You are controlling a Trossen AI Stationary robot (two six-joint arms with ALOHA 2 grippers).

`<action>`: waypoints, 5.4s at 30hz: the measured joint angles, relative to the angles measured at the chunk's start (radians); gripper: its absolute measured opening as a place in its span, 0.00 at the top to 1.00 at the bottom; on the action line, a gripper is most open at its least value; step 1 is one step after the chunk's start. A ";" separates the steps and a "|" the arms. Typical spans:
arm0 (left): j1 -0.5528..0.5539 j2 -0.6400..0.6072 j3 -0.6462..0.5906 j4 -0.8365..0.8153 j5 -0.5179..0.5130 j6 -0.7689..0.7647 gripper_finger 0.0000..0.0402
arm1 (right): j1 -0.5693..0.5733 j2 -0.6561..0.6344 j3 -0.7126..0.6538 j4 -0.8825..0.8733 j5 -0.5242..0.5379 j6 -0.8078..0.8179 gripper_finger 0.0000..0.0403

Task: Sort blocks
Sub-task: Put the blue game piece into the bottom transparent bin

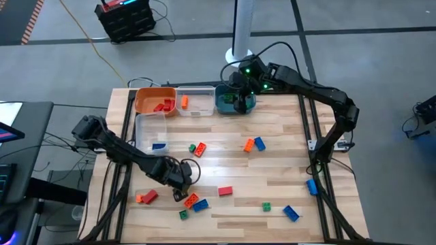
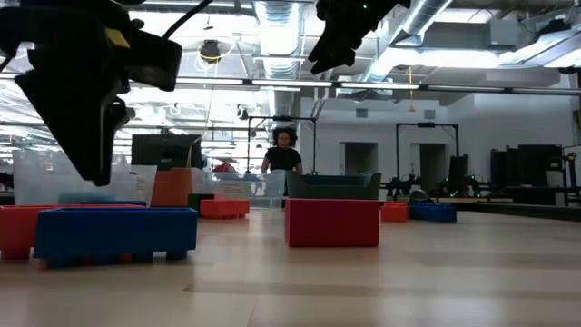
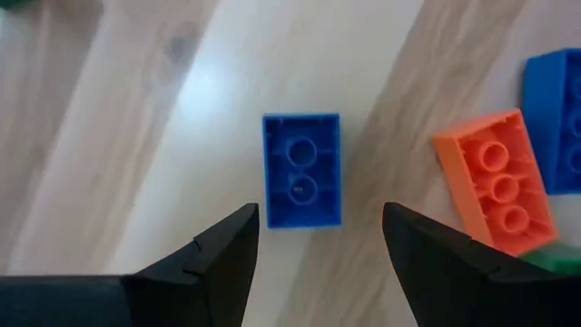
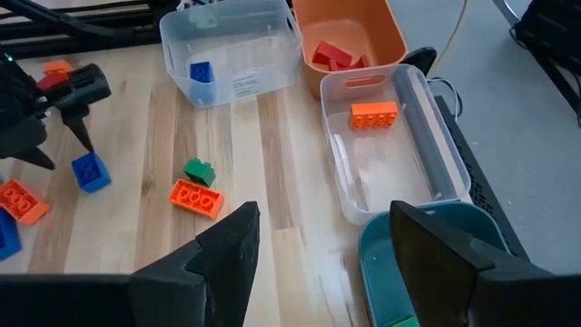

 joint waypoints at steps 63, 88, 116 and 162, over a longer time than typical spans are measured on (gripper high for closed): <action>0.098 -0.053 -0.173 0.107 -0.019 -0.269 0.41 | 0.023 0.000 0.000 0.008 0.000 -0.011 0.37; 0.149 -0.139 -0.169 0.099 0.003 -0.137 0.39 | 0.025 0.000 0.000 0.009 0.000 -0.010 0.37; 0.118 -0.115 -0.161 0.223 0.079 0.042 0.18 | 0.025 0.000 0.000 0.019 0.000 -0.003 0.37; 0.441 -0.450 -0.068 -0.558 -0.258 -0.250 0.68 | -0.002 0.000 0.000 0.060 0.000 -0.037 0.37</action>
